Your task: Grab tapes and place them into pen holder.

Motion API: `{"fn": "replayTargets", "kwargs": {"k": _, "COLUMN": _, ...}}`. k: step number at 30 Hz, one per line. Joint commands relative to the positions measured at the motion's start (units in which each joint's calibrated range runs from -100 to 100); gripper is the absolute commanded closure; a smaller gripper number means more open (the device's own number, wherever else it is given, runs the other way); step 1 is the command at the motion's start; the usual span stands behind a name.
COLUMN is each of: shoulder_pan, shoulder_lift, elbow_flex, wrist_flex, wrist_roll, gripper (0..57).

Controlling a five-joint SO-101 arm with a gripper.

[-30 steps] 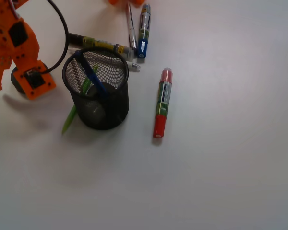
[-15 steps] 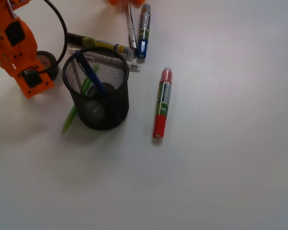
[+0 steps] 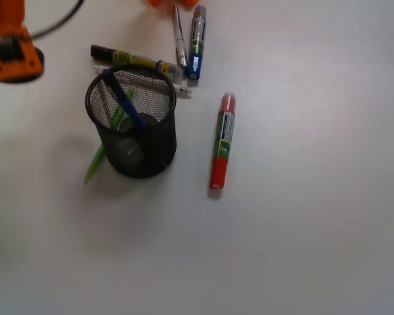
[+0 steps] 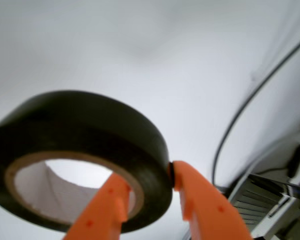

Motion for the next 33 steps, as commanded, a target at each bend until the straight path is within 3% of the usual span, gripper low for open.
{"fn": "replayTargets", "kwargs": {"k": 1, "shoulder_pan": -5.46, "shoulder_lift": -13.95, "elbow_flex": -2.97, "wrist_flex": -3.43, "wrist_roll": -0.05, "gripper": 57.2}}
{"fn": "replayTargets", "kwargs": {"k": 10, "shoulder_pan": -24.15, "shoulder_lift": -20.58, "elbow_flex": -2.25, "wrist_flex": -18.30, "wrist_roll": -0.15, "gripper": 57.2}}
{"fn": "replayTargets", "kwargs": {"k": 19, "shoulder_pan": -22.21, "shoulder_lift": -14.20, "elbow_flex": -1.98, "wrist_flex": -5.88, "wrist_roll": -1.90, "gripper": 57.1}}
{"fn": "replayTargets", "kwargs": {"k": 33, "shoulder_pan": -24.75, "shoulder_lift": -5.19, "elbow_flex": -1.98, "wrist_flex": -4.74, "wrist_roll": -4.64, "gripper": 57.0}}
